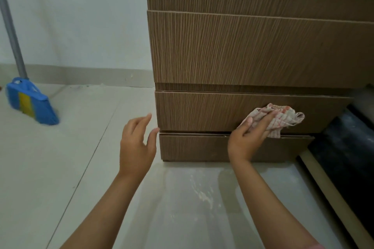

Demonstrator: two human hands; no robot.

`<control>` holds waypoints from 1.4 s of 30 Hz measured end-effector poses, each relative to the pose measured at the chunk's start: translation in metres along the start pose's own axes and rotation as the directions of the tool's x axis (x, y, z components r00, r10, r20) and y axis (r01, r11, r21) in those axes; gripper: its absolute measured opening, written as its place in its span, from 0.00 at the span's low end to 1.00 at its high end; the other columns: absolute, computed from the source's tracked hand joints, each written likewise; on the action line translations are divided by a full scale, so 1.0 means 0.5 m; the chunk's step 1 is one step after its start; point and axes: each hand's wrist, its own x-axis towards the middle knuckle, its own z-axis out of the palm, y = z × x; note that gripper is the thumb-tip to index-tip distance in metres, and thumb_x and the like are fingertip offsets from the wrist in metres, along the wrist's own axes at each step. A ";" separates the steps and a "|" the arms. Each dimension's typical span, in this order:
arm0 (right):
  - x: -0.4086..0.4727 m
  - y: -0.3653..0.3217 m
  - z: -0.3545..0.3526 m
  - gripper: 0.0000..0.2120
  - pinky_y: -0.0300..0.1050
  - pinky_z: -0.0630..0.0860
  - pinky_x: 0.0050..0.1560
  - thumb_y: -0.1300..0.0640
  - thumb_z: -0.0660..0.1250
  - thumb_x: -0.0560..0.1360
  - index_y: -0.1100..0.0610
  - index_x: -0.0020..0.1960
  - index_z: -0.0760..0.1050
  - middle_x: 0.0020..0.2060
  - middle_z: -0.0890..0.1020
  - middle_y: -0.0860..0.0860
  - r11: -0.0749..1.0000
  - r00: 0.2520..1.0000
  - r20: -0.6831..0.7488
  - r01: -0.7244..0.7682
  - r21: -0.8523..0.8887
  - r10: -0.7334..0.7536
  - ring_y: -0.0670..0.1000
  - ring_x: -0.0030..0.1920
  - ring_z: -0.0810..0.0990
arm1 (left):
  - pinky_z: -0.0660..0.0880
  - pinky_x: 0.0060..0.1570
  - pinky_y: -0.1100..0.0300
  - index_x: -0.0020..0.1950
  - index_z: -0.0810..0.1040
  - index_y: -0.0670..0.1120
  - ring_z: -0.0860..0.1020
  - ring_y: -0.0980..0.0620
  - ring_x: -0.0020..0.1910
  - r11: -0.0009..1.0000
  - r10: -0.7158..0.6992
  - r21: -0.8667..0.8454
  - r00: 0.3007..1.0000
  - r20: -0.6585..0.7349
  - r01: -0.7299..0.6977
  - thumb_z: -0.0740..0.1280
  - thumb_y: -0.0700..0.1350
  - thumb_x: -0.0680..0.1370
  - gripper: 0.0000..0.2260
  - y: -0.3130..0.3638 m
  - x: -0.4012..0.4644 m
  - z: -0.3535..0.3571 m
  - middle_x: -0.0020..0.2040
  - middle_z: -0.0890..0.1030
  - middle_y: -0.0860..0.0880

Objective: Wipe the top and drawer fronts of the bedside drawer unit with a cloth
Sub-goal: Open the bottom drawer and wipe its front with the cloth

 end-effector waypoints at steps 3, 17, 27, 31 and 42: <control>-0.003 0.004 -0.007 0.29 0.13 0.51 0.54 0.55 0.55 0.81 0.54 0.77 0.45 0.75 0.51 0.62 1.000 1.000 0.029 0.001 -0.002 -0.001 0.57 0.74 0.54 | 0.70 0.50 0.63 0.59 0.78 0.40 0.78 0.46 0.49 0.998 -0.046 0.035 0.994 0.098 0.042 0.72 0.39 0.73 0.16 -0.032 -0.052 0.027 0.50 0.80 0.44; -0.104 -0.003 -0.051 0.28 0.39 0.64 0.65 0.55 0.57 0.80 0.52 0.76 0.50 0.72 0.60 0.57 0.991 0.989 0.071 -0.131 -0.026 0.132 0.53 0.72 0.62 | 0.66 0.44 0.66 0.44 0.83 0.38 0.77 0.44 0.41 0.997 0.020 0.069 0.983 0.182 -0.033 0.72 0.32 0.71 0.05 -0.056 -0.021 0.087 0.42 0.80 0.44; -0.309 -0.072 0.041 0.29 0.20 0.52 0.60 0.59 0.56 0.80 0.50 0.76 0.46 0.76 0.41 0.59 0.981 0.914 0.363 -0.195 -0.005 0.184 0.50 0.75 0.45 | 0.66 0.42 0.68 0.45 0.83 0.38 0.76 0.45 0.38 0.997 0.072 0.014 0.976 0.205 -0.076 0.73 0.32 0.70 0.06 -0.050 -0.062 0.043 0.39 0.79 0.45; -0.324 -0.078 0.062 0.31 0.32 0.47 0.67 0.56 0.56 0.80 0.50 0.76 0.42 0.72 0.31 0.58 0.971 0.906 0.350 -0.232 -0.064 0.239 0.45 0.69 0.27 | 0.66 0.42 0.69 0.45 0.83 0.38 0.76 0.45 0.38 0.997 0.075 -0.006 0.976 0.206 -0.076 0.73 0.31 0.69 0.07 -0.044 -0.076 0.029 0.38 0.78 0.45; -0.215 -0.038 -0.011 0.32 0.49 0.49 0.74 0.56 0.56 0.80 0.48 0.76 0.41 0.70 0.28 0.63 0.919 0.883 0.267 -0.340 -0.201 0.385 0.60 0.73 0.31 | 0.67 0.41 0.65 0.45 0.83 0.38 0.76 0.45 0.39 0.998 0.055 -0.003 0.984 0.171 -0.055 0.72 0.33 0.71 0.04 -0.036 -0.082 0.028 0.39 0.79 0.45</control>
